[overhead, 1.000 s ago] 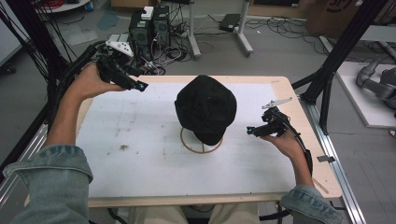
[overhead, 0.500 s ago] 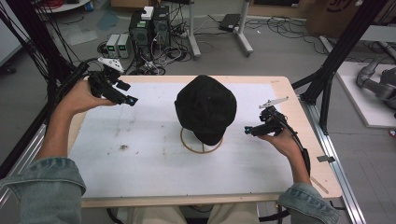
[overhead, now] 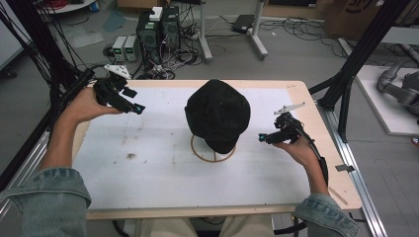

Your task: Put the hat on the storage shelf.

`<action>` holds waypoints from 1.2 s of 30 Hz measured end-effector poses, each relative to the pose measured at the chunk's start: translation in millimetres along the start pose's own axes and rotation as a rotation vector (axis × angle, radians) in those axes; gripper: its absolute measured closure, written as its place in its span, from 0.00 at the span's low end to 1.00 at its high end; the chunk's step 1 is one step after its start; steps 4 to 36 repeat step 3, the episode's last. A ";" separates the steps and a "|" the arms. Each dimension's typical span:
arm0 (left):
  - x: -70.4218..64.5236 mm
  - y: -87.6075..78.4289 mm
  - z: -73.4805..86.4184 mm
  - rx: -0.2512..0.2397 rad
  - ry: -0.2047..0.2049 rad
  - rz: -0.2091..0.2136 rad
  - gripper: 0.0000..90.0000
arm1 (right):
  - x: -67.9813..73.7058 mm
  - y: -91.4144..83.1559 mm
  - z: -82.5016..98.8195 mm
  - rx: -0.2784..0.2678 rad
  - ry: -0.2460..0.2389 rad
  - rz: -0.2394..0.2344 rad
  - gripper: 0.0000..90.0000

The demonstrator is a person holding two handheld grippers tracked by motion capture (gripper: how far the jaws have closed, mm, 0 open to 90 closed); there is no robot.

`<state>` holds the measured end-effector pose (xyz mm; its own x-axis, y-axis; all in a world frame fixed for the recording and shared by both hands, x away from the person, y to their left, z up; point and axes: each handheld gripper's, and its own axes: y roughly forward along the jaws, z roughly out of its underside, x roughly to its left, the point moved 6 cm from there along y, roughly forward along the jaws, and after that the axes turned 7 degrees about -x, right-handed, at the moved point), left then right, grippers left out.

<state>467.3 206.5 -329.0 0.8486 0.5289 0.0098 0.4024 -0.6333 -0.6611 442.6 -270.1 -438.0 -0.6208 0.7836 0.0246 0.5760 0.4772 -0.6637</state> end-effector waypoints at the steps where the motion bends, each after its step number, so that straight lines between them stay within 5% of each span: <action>1: -0.2 0.3 0.0 -0.001 0.000 -0.004 0.27 | 0.0 0.1 0.0 0.000 -0.001 0.000 0.14; 36: -1.1 0.4 -0.1 0.003 0.003 -0.006 0.27 | 0.1 0.3 -0.3 -0.001 -0.002 0.001 0.14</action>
